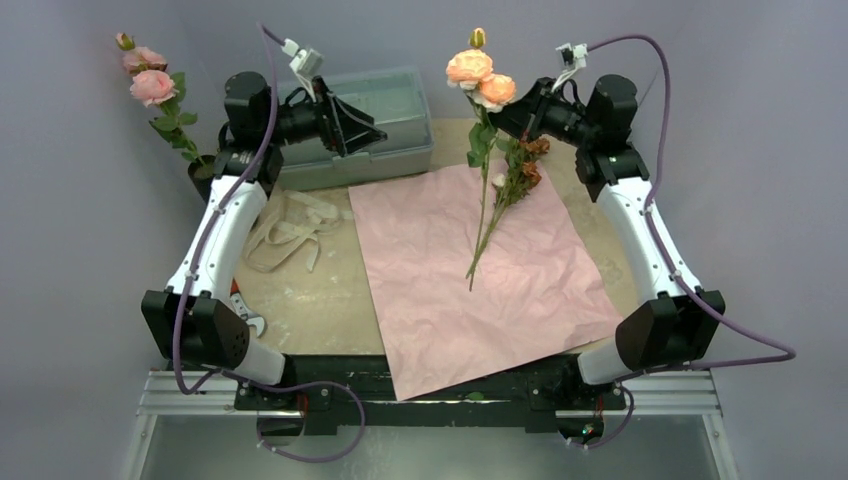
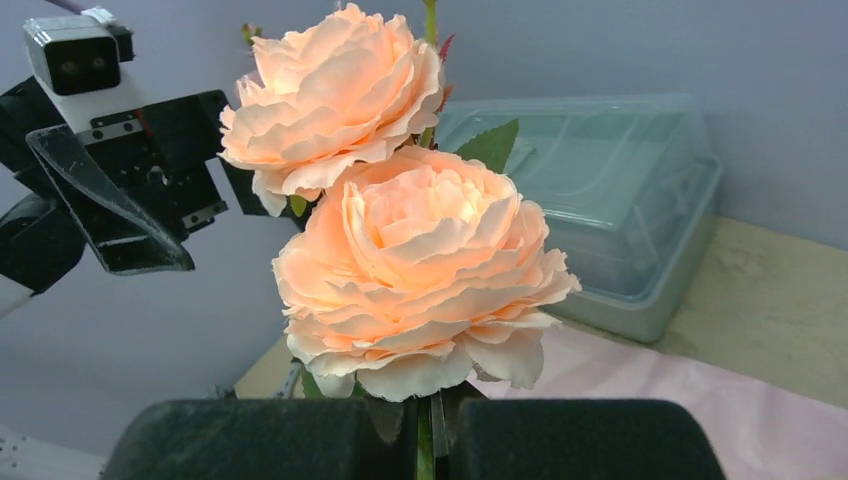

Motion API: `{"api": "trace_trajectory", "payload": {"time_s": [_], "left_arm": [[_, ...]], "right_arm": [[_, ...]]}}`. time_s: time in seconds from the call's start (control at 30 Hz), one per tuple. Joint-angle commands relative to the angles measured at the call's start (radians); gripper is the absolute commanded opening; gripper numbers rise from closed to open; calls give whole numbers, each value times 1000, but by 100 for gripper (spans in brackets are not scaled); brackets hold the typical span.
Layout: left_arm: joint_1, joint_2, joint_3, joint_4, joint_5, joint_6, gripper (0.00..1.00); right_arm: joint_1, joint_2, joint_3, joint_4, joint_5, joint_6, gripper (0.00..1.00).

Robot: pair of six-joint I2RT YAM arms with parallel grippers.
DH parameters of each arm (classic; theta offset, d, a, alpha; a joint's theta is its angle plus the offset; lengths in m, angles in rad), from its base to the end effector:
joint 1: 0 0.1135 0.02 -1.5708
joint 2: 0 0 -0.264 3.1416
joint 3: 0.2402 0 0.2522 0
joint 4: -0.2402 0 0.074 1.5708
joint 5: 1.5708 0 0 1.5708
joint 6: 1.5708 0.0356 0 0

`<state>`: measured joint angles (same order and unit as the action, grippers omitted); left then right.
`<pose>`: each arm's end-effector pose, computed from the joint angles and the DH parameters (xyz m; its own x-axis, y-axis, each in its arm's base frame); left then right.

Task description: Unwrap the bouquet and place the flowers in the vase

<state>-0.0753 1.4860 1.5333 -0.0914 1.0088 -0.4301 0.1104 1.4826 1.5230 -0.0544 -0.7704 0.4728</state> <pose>0.3292 -0.0550 0.4440 -0.4082 -0.1920 -0.8925 0.7843 0.4265 -0.4505 0.3338 0.0619 0.4449 -0.3636 0.2885 -0.8858 -0.6802 0.5674 0.4640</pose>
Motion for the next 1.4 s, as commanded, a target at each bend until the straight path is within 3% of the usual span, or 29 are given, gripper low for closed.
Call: {"api": "trace_trajectory", "payload": {"time_s": [0.0,0.23,0.37,0.63,0.8,1.0,1.1,1.23,1.3,1.37], "left_arm": [[-106,4,-17,212,80,-172,78],[-242,43,-33,316,43,-275,77],[-276,60,-21,328,19,-290,67],[-291,78,-7,337,-5,-301,58],[-290,93,13,346,-6,-318,44],[-290,92,-4,414,4,-376,42],[-290,92,-4,432,5,-391,28],[-285,86,-4,432,-2,-387,3],[-280,77,-4,414,-14,-369,0],[-271,64,-10,400,-25,-353,0]], "right_arm": [[59,-39,-19,133,-57,55,0],[157,-65,-59,149,-41,53,0],[193,-87,-83,151,-43,41,0],[244,-96,-99,143,-58,30,0],[270,-93,-91,119,-63,-5,0],[274,-91,-90,91,-73,-37,0],[277,-94,-90,74,-78,-64,0],[278,-100,-92,58,-79,-90,0],[278,-100,-89,57,-81,-94,0],[279,-101,-82,57,-81,-95,17]]}}
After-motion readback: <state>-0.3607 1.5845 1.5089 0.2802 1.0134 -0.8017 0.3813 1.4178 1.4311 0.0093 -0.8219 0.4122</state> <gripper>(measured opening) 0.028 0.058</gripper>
